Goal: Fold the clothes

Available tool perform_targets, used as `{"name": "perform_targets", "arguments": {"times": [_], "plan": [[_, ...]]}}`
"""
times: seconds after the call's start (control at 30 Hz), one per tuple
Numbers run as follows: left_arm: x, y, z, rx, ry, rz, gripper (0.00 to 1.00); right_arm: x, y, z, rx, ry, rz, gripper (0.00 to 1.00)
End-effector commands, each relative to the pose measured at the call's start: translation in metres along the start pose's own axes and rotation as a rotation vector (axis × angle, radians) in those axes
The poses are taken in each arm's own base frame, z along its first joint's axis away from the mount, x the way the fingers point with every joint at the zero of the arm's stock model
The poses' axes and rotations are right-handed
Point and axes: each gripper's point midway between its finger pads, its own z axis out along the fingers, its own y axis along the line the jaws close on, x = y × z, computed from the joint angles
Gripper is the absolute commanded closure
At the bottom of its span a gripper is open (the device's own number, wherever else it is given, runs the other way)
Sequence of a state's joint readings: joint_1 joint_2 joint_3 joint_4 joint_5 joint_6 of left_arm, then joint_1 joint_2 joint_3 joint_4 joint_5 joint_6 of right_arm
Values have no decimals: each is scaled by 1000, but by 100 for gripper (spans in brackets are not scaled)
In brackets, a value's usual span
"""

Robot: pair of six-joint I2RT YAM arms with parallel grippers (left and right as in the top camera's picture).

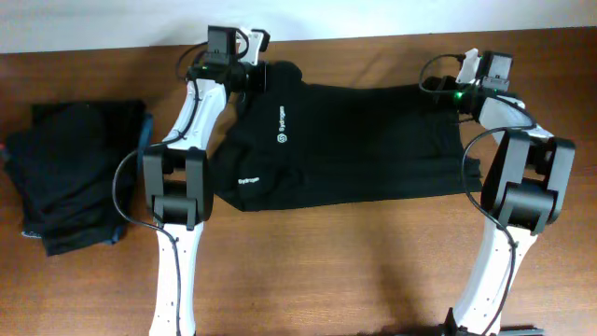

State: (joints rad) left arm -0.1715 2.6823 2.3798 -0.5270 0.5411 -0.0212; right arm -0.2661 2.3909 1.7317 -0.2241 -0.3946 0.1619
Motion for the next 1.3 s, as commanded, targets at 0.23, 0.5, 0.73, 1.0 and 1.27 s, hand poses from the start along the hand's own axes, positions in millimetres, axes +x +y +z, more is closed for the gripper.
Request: {"name": "perform_targets", "arguments": {"times": [0.23, 0.5, 0.73, 1.0, 1.27], "plan": [[-9, -8, -10, 25, 13, 4, 94, -32, 18, -31, -29, -68, -15, 70], [-4, -8, -11, 24, 33, -9, 94, -57, 23, -33, -39, -172, -60, 60], [-4, -7, -11, 17, 33, -9, 94, -48, 13, -21, -11, -157, -50, 59], [-4, -7, -11, 16, 33, -9, 94, -33, 16, -2, -21, -130, -52, 60], [-4, -7, -11, 17, 33, -9, 94, -28, 19, 1, -24, -112, -52, 64]]}}
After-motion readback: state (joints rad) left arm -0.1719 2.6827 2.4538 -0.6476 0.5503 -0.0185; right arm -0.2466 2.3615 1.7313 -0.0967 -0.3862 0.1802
